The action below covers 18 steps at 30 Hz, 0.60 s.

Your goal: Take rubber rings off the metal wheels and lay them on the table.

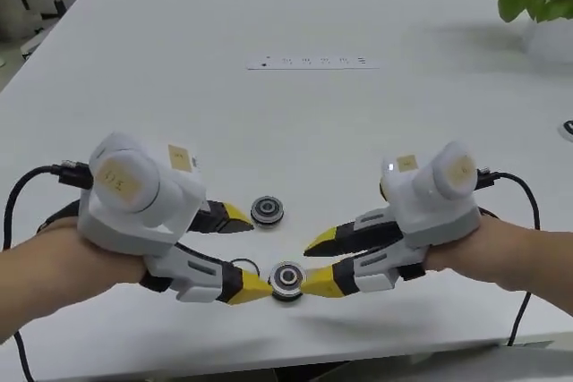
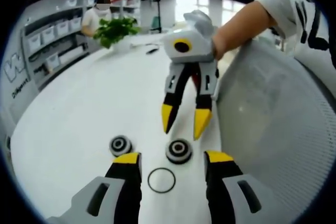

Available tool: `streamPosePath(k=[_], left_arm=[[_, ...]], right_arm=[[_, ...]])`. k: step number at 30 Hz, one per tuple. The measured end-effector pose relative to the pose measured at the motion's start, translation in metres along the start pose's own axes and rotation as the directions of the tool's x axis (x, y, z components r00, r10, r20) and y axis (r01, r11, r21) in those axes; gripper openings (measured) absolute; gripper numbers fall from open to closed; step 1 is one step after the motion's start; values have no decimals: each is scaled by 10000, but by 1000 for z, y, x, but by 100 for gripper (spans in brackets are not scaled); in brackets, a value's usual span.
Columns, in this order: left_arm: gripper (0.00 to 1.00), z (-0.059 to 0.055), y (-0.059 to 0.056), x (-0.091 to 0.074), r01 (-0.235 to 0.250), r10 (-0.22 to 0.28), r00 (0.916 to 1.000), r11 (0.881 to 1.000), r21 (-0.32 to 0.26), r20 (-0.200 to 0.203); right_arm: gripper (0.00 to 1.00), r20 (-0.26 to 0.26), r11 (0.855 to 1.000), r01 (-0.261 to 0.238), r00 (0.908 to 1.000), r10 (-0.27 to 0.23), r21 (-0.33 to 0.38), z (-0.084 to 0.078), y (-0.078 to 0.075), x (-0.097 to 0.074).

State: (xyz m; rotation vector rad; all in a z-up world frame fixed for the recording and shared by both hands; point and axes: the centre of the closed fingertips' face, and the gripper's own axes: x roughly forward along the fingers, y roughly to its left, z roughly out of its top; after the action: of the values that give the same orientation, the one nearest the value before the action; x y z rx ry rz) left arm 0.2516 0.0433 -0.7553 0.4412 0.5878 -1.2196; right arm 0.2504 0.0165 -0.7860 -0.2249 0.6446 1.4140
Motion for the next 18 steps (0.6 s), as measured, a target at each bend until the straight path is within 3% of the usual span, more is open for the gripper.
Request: streamPosePath(k=[18], left_arm=[[37, -10, -8, 23, 521, -528, 9983, 9981, -318, -228]], right_arm=[[25, -481, 9990, 37, 9988, -59, -446, -16, 0, 11]])
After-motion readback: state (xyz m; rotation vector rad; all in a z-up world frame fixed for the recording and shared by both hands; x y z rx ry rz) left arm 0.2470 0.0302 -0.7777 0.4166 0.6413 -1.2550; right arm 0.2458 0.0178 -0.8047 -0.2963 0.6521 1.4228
